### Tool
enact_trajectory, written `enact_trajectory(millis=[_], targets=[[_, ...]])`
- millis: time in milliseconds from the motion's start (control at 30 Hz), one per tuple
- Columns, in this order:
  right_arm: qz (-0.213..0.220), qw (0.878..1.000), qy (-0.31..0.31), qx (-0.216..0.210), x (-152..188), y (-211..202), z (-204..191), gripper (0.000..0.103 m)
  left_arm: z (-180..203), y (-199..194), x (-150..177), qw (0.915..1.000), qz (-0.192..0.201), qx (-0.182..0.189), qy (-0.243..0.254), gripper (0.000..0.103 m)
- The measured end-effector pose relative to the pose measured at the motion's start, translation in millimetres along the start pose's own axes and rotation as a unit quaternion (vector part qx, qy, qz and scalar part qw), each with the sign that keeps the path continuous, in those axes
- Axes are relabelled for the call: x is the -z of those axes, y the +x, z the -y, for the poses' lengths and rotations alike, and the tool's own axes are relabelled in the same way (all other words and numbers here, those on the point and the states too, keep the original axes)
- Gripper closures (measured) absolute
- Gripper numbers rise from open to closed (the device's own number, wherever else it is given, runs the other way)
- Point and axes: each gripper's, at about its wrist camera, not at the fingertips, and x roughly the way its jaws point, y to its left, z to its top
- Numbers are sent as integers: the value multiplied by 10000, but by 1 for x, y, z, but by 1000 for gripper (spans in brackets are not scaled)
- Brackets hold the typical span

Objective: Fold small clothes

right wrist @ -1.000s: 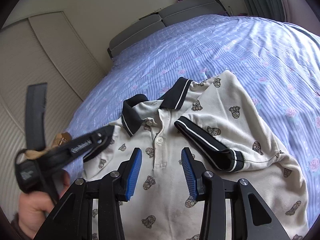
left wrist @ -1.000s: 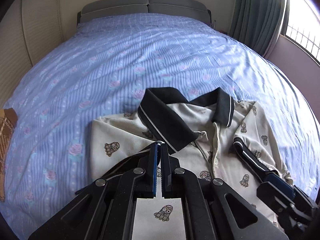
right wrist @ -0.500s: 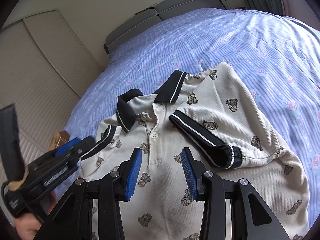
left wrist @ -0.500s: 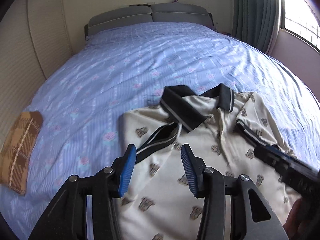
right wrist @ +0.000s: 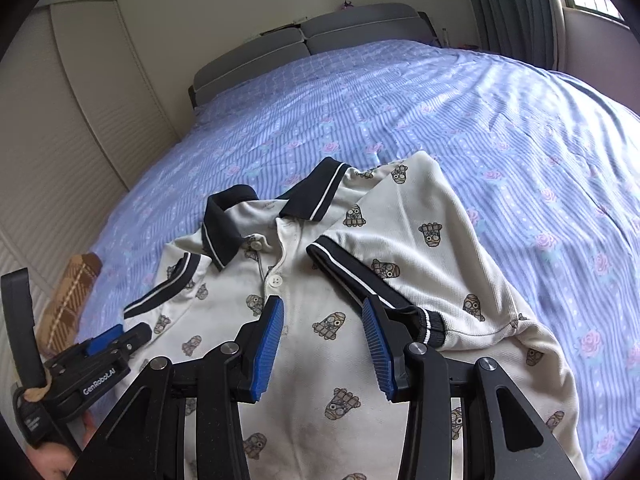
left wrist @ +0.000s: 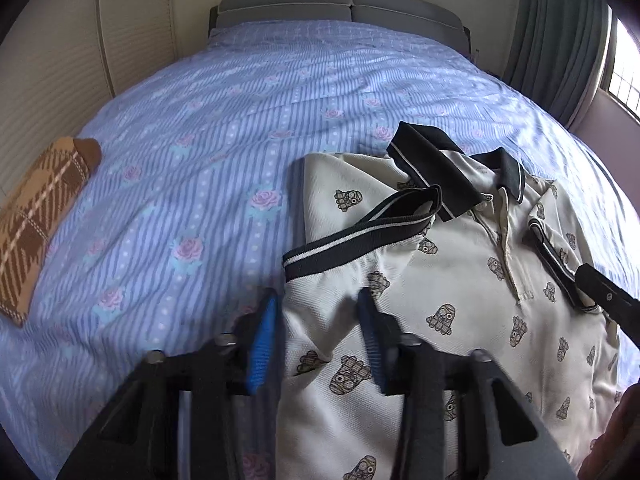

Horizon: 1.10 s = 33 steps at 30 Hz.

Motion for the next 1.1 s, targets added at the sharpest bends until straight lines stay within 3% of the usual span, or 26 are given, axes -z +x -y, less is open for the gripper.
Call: enact_trajectory(millis=[33,133,367,567,700,833,967,1100], targets=[[-5,10000,-8,16,0,0,0,62,0,-1,1,10000,22,21,-22,84],[-6,10000,-1,70,-1,1,2,61,4,-8,4,9999,127,55,-10,87],[-5,9998,63,180,-2,-1,6,61,39,-43,13,9982,377,193,423,87],[24,9997,160,187,-5,-5,11,61,63,-31,21,9966,-67,381,730,86],[-13,9996,219,172,-5,-3,14,61,66,-25,27,9957,-303,335,810,73],[-52,9995,282,114,-6,-2,15,61,57,-39,17,9964,-83,305,781,52],[-79,9994,321,67,-5,-1,16,61,35,-36,-6,9969,23,395,681,48],[-76,9994,328,39,-4,-1,15,61,-2,10,-42,9964,-391,726,220,48]])
